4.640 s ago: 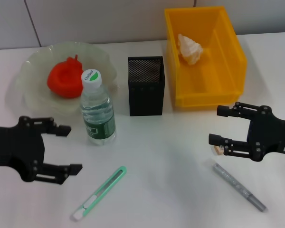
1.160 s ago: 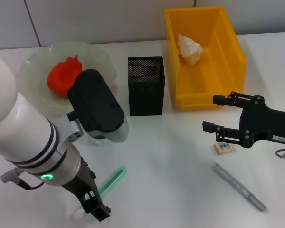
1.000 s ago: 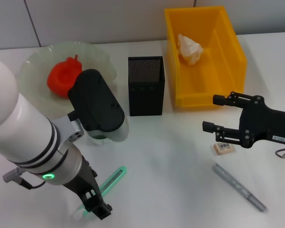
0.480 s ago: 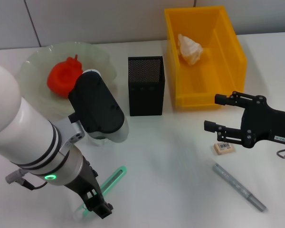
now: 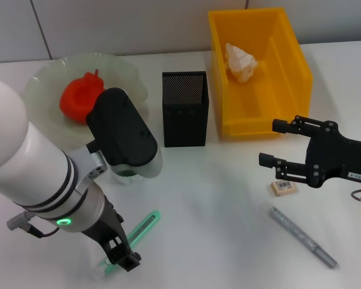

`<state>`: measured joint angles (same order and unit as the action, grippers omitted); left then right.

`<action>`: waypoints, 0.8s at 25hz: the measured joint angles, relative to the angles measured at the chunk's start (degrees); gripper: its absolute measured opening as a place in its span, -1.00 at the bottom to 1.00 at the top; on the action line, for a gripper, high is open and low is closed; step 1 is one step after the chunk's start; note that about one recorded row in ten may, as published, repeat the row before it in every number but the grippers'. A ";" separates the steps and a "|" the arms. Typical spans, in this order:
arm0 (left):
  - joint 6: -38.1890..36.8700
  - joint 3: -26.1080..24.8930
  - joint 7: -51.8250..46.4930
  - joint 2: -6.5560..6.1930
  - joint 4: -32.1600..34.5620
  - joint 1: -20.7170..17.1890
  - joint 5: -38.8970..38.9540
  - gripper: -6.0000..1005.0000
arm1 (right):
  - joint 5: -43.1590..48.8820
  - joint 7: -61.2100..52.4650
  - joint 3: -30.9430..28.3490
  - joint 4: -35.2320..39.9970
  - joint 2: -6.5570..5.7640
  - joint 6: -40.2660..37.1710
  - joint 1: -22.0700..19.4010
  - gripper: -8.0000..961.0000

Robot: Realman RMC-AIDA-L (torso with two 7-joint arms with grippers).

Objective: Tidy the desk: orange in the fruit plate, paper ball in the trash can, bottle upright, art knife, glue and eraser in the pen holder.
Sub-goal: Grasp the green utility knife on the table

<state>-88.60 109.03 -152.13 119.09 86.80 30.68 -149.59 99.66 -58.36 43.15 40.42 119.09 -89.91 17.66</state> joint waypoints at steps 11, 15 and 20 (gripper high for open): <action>-0.07 1.24 0.21 0.09 -1.41 0.08 0.31 0.25 | 0.00 0.00 0.00 -0.16 0.00 -0.01 0.16 0.51; 0.02 1.45 0.11 0.09 -1.73 0.08 0.37 0.17 | 0.00 0.00 0.00 -0.23 0.00 0.12 0.34 0.51; 0.14 1.35 0.00 0.09 -2.43 0.08 0.11 0.16 | 0.00 0.00 0.00 -0.17 -0.05 0.14 0.41 0.51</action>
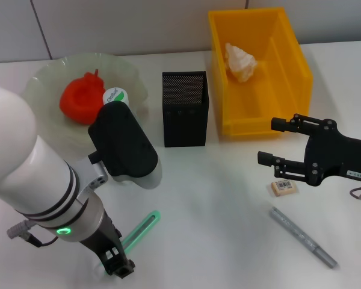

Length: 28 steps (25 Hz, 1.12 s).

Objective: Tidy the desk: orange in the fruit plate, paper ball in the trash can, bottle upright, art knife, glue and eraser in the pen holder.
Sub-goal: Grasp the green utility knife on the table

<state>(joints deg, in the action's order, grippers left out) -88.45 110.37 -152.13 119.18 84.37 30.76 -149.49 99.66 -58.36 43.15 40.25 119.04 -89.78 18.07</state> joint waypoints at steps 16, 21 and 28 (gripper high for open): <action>-0.01 -0.78 -0.10 -0.08 -1.10 0.14 -0.81 0.14 | 0.00 0.01 0.00 0.19 0.05 -0.14 -0.13 0.51; -0.47 -0.94 -0.11 -0.09 -1.15 0.18 -0.81 0.09 | 0.01 0.01 0.00 0.18 0.05 -0.14 -0.10 0.51; -0.68 -0.95 -0.37 -0.09 -1.32 0.18 -0.90 -0.01 | 0.00 0.01 0.00 0.18 0.08 -0.14 0.03 0.51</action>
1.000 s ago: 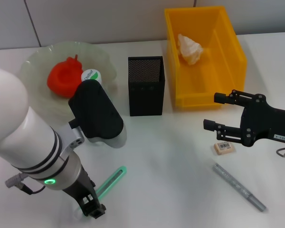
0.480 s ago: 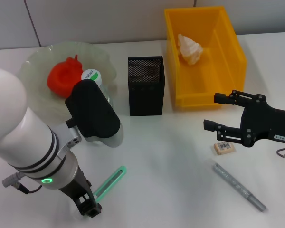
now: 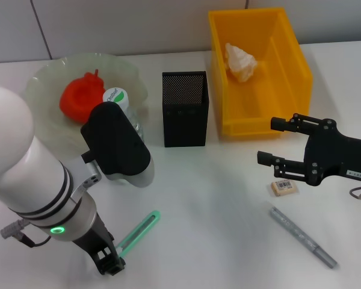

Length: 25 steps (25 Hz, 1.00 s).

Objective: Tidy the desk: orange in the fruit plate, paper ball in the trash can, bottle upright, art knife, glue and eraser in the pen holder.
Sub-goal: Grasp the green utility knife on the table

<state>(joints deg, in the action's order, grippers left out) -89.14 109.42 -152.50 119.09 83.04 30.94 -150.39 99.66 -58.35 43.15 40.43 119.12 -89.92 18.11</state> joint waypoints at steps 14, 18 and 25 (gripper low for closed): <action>-0.10 0.29 -0.52 0.06 0.01 0.33 -2.01 -0.24 | 0.00 0.00 0.00 0.08 0.06 -0.16 -0.18 0.51; -0.14 0.37 -0.52 0.08 0.01 0.46 -2.00 -0.35 | 0.00 0.00 0.00 0.10 0.06 -0.18 -0.14 0.51; -0.41 0.44 -0.51 0.09 0.01 0.65 -2.03 -0.47 | 0.00 0.00 0.00 0.10 0.06 -0.18 -0.01 0.51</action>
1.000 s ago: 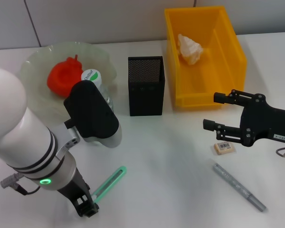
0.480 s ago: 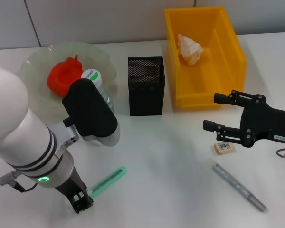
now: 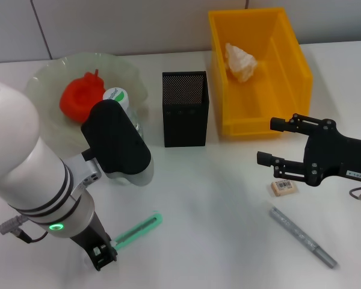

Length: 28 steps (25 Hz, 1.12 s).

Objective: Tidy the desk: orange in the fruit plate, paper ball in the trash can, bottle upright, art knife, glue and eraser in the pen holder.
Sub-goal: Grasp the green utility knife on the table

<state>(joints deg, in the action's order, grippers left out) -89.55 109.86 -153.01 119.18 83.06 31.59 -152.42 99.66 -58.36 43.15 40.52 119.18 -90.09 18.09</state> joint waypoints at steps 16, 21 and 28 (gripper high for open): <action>-0.55 0.10 0.46 0.00 -1.24 1.53 0.04 -0.65 | 0.00 0.00 0.00 0.09 -0.01 0.01 0.10 0.51; -0.55 0.61 0.48 0.00 -1.31 1.94 -0.08 -0.66 | 0.00 0.00 0.00 0.09 -0.06 0.01 0.10 0.51; -0.51 0.77 0.54 0.00 -0.93 2.16 -0.17 -0.67 | -0.06 0.00 -0.23 0.08 -0.09 0.01 0.04 0.51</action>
<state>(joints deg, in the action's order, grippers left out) -90.06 110.63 -152.47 119.18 82.12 33.74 -152.59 99.60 -58.35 42.93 40.60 119.09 -90.09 18.14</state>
